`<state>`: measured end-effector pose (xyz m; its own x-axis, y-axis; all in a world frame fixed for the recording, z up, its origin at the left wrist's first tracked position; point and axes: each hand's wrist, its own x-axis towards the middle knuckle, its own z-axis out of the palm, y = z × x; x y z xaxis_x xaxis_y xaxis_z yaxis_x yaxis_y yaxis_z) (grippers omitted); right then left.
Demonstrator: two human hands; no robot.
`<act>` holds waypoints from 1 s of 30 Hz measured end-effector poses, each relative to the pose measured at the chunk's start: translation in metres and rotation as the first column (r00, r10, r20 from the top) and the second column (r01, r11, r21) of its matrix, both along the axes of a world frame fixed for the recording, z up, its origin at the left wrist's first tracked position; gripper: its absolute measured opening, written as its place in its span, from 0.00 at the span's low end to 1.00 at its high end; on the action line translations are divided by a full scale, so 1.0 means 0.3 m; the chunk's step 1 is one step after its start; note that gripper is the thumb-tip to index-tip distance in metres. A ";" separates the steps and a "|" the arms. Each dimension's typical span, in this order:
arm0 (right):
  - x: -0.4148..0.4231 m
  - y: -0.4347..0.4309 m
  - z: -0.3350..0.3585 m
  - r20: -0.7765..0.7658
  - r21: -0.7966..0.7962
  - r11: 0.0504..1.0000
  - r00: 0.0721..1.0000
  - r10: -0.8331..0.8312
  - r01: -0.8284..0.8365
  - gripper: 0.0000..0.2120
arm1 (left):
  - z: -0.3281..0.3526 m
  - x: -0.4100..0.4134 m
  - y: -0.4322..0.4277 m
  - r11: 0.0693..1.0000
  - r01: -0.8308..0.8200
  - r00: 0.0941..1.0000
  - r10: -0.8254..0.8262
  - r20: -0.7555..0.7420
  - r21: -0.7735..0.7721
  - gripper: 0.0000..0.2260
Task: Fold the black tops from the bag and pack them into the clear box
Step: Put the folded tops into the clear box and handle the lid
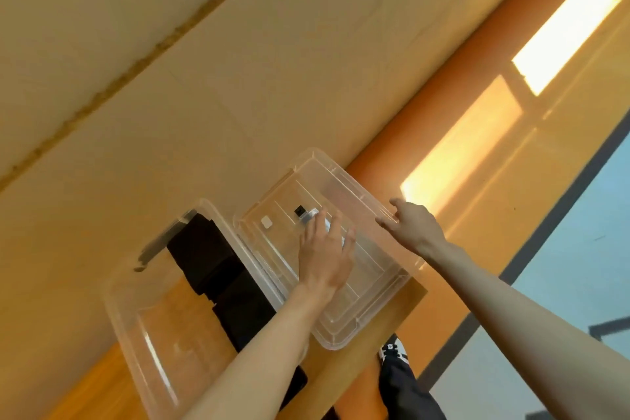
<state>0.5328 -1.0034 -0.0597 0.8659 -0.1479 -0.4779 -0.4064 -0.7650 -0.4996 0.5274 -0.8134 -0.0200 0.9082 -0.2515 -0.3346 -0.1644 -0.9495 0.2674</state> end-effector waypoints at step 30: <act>-0.082 0.043 0.297 -0.026 0.893 0.446 0.996 -0.086 0.062 0.18 | 0.369 0.087 -0.042 0.481 -0.624 0.749 0.592 -0.297 -0.616 0.11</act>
